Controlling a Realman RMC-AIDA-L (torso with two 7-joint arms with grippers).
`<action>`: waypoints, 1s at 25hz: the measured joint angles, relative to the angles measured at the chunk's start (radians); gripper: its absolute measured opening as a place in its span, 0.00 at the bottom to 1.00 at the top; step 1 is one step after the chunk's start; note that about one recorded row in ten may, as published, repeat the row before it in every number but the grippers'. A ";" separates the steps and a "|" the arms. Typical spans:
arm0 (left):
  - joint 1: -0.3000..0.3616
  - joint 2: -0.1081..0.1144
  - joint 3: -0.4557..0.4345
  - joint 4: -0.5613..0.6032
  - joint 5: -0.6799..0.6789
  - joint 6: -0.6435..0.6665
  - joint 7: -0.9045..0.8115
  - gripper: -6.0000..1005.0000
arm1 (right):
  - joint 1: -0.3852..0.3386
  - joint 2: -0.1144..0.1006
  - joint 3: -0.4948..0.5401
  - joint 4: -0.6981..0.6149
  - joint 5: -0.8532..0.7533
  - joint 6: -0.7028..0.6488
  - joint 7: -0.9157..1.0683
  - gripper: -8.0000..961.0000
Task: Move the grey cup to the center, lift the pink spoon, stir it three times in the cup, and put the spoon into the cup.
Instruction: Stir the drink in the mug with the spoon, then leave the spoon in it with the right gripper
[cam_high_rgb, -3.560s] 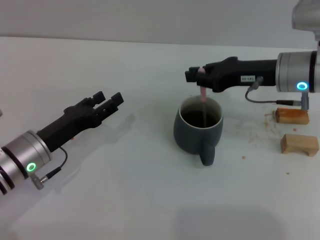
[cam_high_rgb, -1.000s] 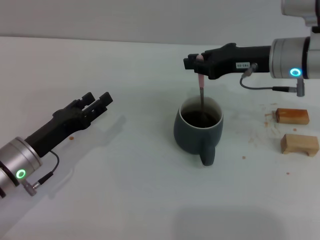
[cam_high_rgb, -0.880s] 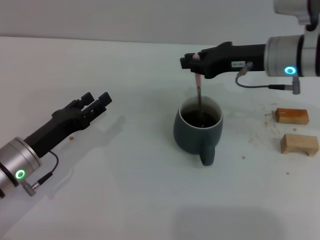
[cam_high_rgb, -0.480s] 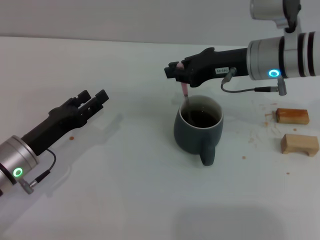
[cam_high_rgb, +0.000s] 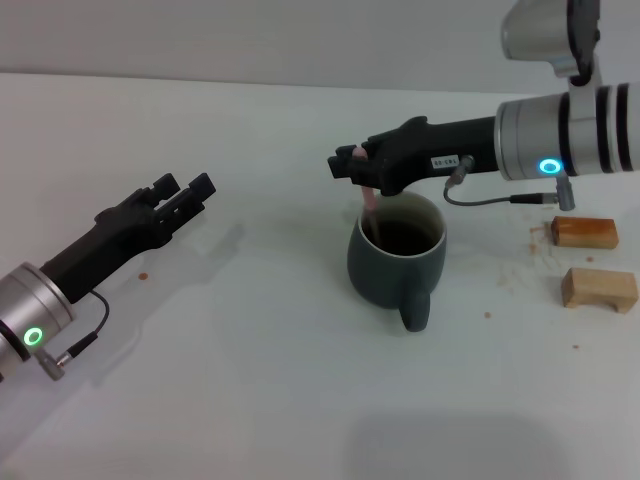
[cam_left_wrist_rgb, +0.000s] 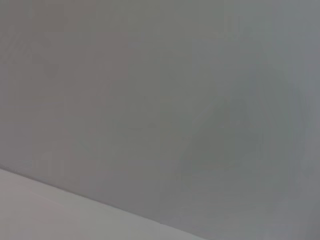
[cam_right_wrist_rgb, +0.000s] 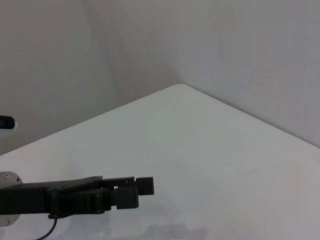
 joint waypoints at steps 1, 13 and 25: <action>-0.001 0.000 0.000 0.000 0.001 0.000 0.000 0.72 | -0.006 0.000 0.002 0.000 0.000 0.000 0.000 0.12; -0.006 0.005 0.008 0.002 0.004 0.001 0.000 0.72 | -0.068 -0.008 0.012 -0.032 0.000 -0.002 0.032 0.12; 0.005 0.005 0.009 0.002 0.006 0.006 -0.001 0.72 | -0.077 -0.017 0.062 -0.049 -0.006 0.010 0.049 0.13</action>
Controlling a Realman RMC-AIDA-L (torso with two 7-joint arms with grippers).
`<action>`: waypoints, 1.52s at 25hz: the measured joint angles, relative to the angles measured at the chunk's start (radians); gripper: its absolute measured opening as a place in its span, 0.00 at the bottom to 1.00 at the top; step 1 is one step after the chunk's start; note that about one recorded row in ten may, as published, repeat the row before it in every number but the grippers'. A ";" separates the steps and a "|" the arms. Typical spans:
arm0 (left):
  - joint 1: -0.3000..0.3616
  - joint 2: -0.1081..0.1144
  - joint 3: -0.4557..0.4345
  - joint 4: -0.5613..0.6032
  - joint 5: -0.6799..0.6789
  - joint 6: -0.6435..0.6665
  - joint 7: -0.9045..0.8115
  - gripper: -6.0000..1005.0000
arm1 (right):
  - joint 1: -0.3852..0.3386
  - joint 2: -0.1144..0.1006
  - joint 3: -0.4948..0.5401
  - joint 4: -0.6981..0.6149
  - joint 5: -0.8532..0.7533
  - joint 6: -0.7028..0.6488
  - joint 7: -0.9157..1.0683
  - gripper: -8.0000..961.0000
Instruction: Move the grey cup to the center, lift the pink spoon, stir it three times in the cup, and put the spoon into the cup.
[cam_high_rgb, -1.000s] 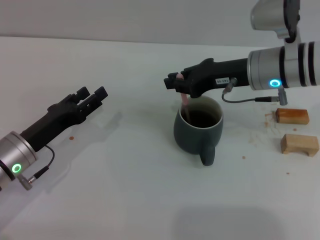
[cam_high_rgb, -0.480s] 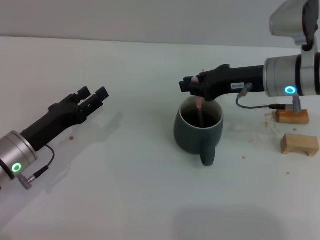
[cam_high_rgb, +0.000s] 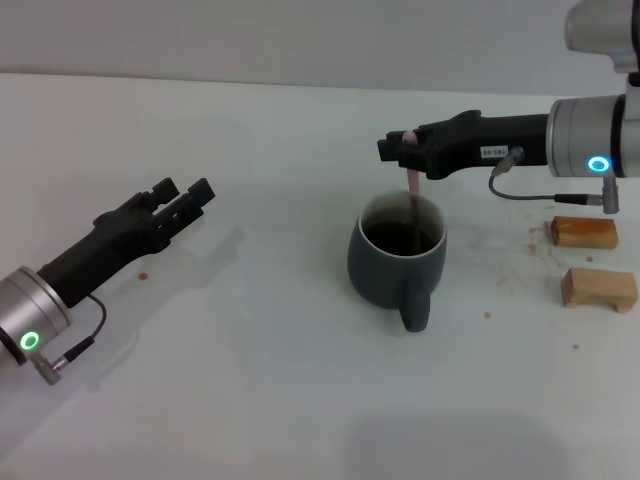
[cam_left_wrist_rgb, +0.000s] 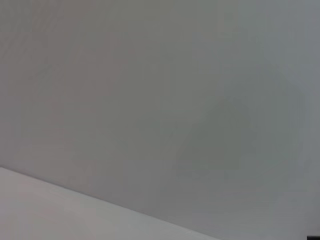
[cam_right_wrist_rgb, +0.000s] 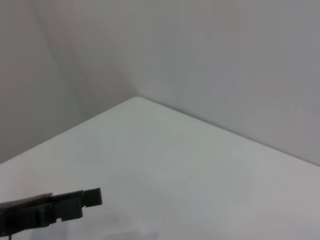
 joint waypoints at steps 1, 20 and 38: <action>0.001 0.000 0.000 0.000 0.000 0.000 0.000 0.72 | 0.000 0.000 0.005 0.000 0.000 0.000 0.000 0.13; 0.003 -0.002 0.000 -0.002 0.000 0.003 0.001 0.72 | -0.027 0.001 0.052 -0.008 -0.001 0.025 0.023 0.27; 0.029 -0.005 -0.046 -0.005 -0.006 0.100 0.038 0.72 | -0.383 0.022 0.356 -0.011 0.444 -0.118 -0.317 0.63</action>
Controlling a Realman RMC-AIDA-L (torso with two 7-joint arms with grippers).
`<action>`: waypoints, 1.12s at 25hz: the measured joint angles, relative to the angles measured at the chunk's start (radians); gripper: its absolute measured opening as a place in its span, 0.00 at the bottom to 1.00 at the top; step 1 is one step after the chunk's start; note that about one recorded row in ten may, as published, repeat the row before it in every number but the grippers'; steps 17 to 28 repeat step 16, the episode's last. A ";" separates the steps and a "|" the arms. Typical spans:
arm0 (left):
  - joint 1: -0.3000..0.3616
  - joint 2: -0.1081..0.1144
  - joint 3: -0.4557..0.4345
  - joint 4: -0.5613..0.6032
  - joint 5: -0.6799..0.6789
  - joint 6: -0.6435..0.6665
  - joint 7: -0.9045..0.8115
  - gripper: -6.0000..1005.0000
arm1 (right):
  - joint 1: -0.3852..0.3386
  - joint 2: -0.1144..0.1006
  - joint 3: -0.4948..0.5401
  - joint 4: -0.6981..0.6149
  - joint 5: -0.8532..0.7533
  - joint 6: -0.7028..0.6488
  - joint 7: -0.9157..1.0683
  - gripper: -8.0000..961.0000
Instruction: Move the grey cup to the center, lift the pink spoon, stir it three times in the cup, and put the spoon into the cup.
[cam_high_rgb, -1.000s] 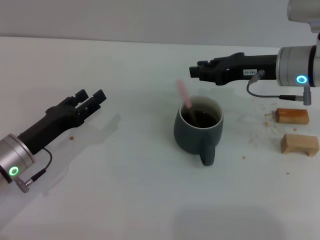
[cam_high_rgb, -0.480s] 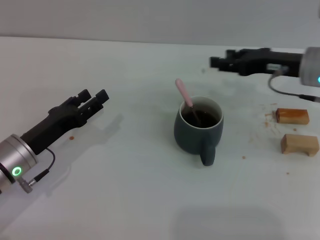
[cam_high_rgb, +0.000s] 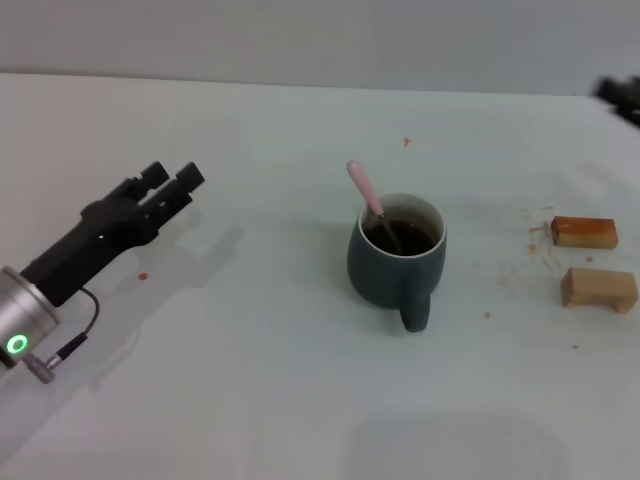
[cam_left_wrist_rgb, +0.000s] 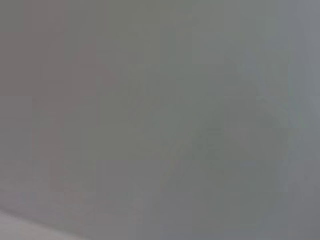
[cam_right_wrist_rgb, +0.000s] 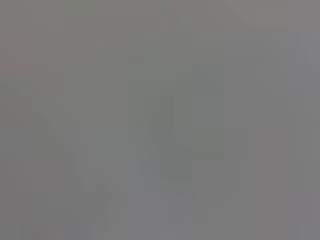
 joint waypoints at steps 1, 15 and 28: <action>0.009 -0.001 -0.009 -0.002 0.000 0.027 0.017 0.72 | -0.027 0.000 0.021 0.020 0.051 -0.034 -0.056 0.63; 0.216 -0.066 -0.289 -0.032 -0.001 0.278 0.292 0.72 | -0.131 0.002 0.264 0.585 0.598 -0.423 -1.107 0.63; 0.231 -0.068 -0.310 -0.042 -0.001 0.278 0.310 0.72 | -0.126 0.002 0.265 0.606 0.616 -0.429 -1.137 0.63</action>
